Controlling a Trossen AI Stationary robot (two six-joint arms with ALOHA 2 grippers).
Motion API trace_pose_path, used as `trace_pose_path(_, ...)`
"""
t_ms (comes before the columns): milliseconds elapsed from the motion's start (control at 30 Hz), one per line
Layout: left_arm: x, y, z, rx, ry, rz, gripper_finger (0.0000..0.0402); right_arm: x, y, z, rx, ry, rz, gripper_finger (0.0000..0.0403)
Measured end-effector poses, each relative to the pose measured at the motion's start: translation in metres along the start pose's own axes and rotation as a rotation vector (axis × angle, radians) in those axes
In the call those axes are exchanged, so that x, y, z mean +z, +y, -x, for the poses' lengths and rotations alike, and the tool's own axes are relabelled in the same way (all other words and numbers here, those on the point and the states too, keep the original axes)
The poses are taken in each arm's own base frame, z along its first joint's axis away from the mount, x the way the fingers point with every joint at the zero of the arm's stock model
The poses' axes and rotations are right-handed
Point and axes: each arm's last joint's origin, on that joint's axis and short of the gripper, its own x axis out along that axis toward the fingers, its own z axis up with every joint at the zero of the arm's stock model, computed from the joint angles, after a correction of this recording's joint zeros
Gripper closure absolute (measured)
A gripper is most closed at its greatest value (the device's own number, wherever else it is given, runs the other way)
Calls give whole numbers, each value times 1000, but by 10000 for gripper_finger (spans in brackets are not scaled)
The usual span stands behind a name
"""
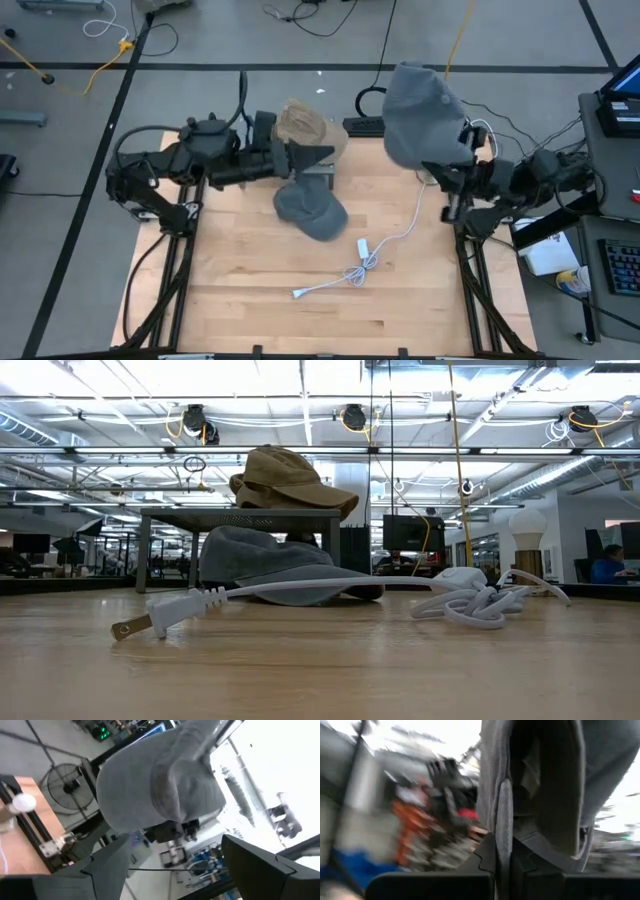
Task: Pick & Place hat
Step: Put the bottom gray cap on the shelf
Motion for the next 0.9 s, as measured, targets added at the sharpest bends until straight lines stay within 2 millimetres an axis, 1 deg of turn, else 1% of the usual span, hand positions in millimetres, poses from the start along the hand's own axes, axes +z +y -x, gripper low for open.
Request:
trace_pose_path(100, 7, 4, -3, 3, -7, 33, 97, -6, 2, -4, -104, 92, 215, 400)
trace_pose_path(233, 14, 8, -5, 16, -31, 82, 100, -18, 9, -14, -222, 256, 488, 400)
trace_pose_path(300, 17, 11, -6, 25, -41, 77, 97, -24, 14, -20, -239, 312, 590, 400)
trace_pose_path(367, 19, 13, -6, 36, -47, 70, 93, -31, 20, -27, -234, 345, 655, 400)
trace_pose_path(533, 21, 18, -7, 72, -43, 64, 90, -50, 32, -44, -229, 410, 753, 400)
trace_pose_path(700, 21, 23, -8, 117, -28, 53, 100, -63, 42, -59, -247, 421, 761, 400)
trace_pose_path(900, 19, 25, -8, 132, -13, 40, 99, -76, 50, -70, -248, 442, 780, 400)
